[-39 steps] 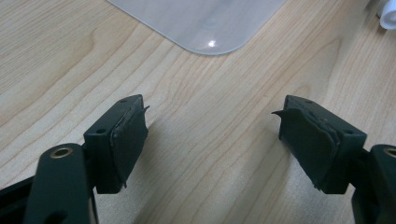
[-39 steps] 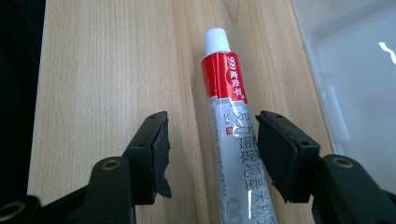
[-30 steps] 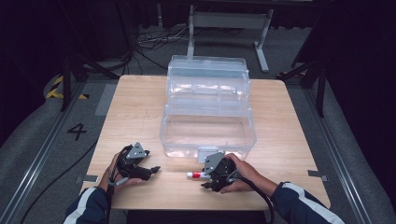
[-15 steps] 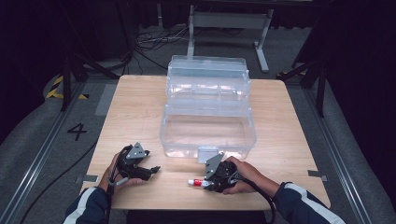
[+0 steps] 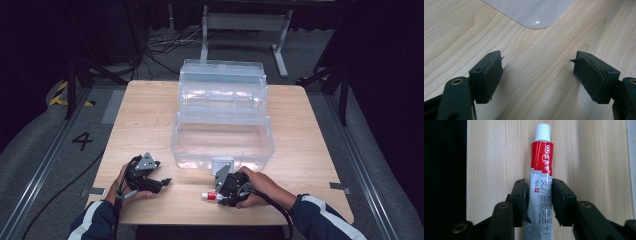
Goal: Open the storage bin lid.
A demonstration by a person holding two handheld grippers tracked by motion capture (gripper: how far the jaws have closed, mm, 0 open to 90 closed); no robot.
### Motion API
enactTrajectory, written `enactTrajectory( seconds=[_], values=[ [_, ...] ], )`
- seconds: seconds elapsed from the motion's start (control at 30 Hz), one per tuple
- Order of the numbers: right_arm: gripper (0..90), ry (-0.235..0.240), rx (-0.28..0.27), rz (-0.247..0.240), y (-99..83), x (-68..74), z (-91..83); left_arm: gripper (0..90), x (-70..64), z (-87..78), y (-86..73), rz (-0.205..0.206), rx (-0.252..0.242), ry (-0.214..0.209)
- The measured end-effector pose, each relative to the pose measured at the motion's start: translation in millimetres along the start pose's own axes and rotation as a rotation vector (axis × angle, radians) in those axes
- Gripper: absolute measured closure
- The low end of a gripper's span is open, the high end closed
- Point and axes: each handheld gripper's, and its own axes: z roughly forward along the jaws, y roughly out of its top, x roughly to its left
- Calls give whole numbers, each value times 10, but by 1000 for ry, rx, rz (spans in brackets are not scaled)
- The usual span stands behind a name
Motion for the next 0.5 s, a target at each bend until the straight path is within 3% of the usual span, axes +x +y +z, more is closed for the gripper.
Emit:
enactTrajectory(
  seconds=[0.17, 0.43, 0.5],
  values=[
    [700, 12, 41, -25, 52, 11, -2, 234, 0, 0, 0, 0, 0, 0],
    [703, 7, 20, -35, 18, 12, -43, 233, 2, 0, 2, 1, 2, -1],
    [703, 2, 0, -31, -16, 3, -119, 233, 2, 0, 1, 1, 1, -1]
  ],
)
